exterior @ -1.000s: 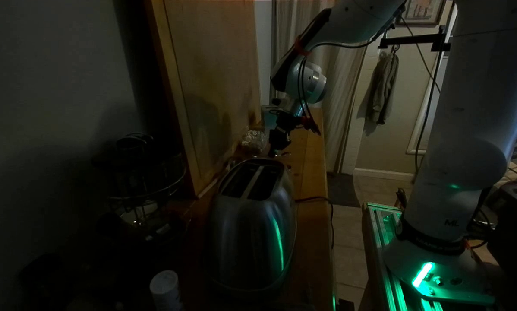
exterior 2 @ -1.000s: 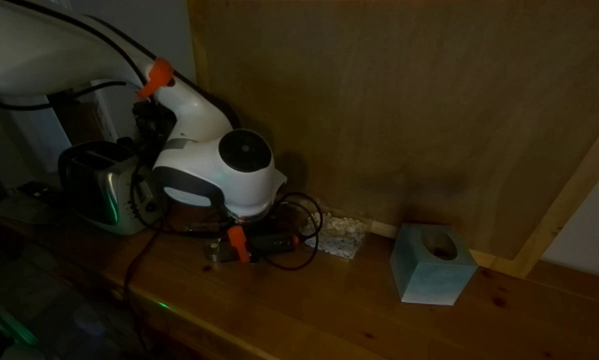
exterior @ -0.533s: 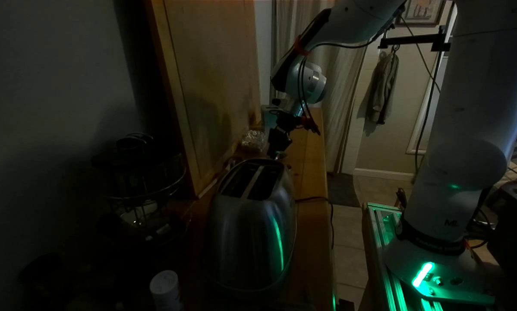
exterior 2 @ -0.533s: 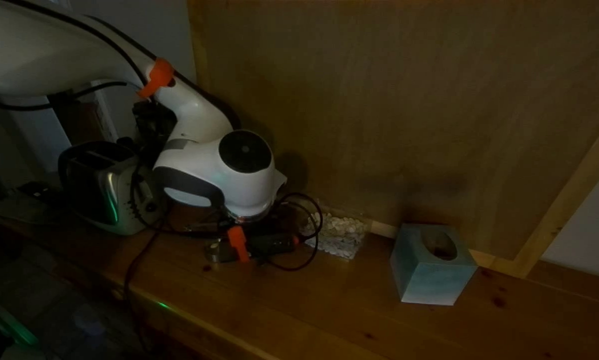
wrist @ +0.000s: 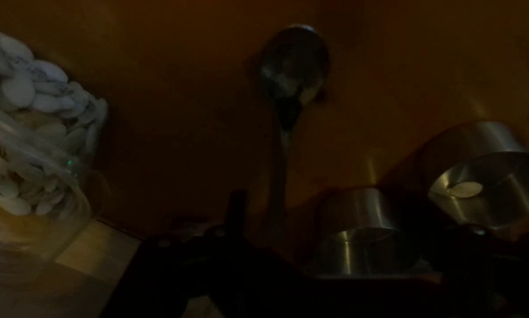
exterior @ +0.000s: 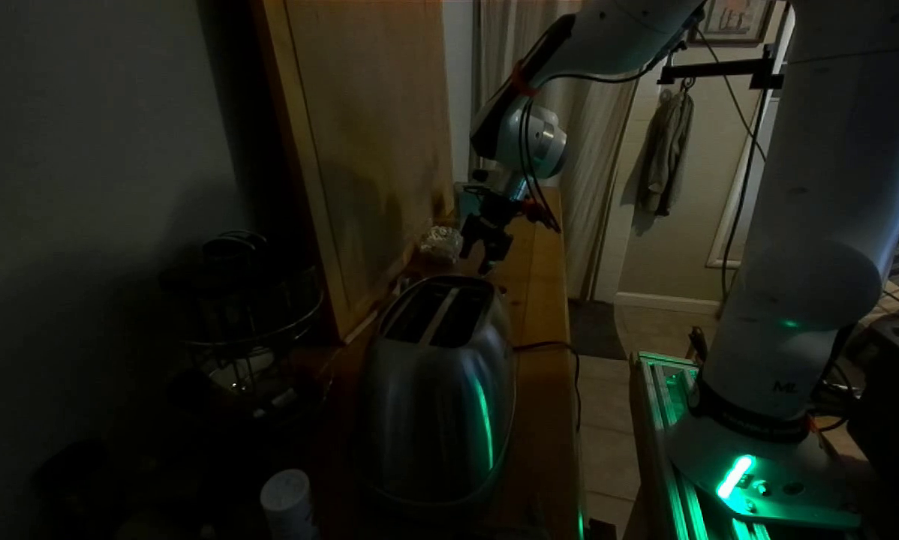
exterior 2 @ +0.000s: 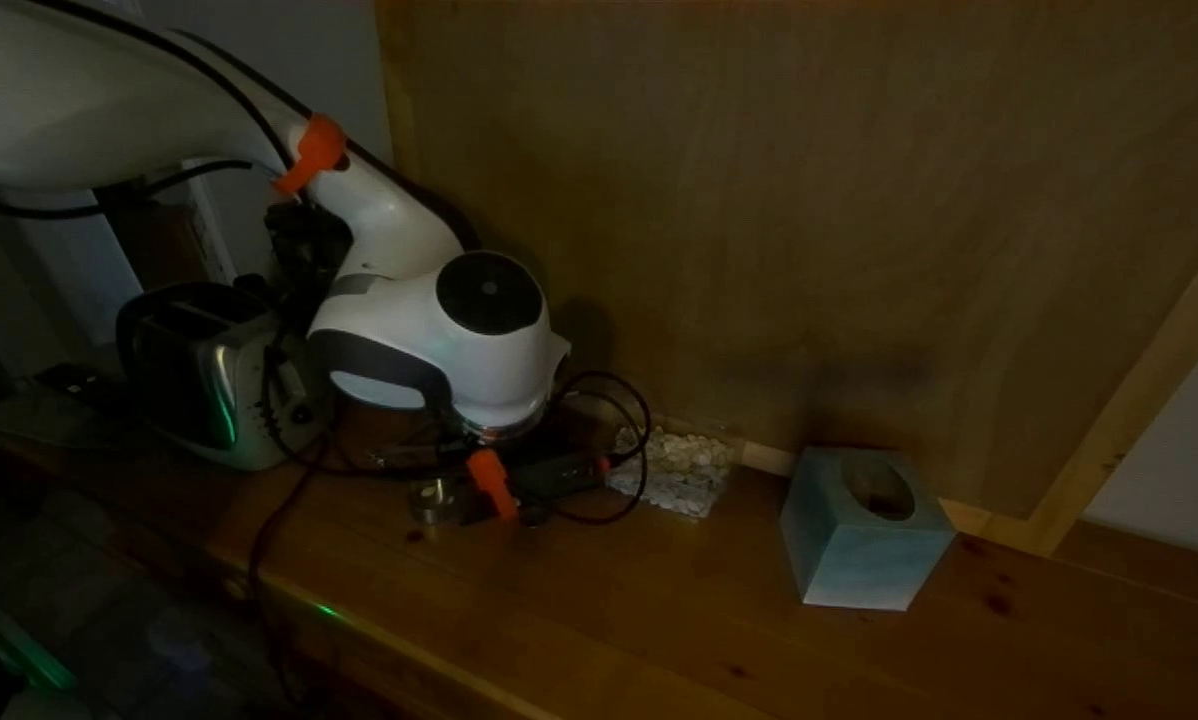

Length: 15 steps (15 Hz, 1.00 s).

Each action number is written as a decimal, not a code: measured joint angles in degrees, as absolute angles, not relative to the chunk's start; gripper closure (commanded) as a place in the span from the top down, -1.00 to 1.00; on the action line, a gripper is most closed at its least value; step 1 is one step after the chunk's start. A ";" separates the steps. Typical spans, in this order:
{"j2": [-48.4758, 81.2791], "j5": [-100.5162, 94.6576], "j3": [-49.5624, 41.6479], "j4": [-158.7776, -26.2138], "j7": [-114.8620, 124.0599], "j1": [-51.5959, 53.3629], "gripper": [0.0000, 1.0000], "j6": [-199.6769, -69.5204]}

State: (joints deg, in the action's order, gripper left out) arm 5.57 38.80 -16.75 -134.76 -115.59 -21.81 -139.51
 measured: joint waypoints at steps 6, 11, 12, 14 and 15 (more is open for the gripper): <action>7.56 30.40 -15.75 -134.45 -121.11 -21.32 1.00 -142.32; 4.56 29.79 -14.08 -135.16 -127.74 -20.72 1.00 -146.08; 3.82 29.44 -14.00 -135.38 -128.61 -20.48 1.00 -146.56; 2.13 26.97 -14.01 -136.30 -128.97 -19.98 1.00 -147.47; 1.26 25.54 -14.02 -136.91 -128.97 -19.79 1.00 -148.01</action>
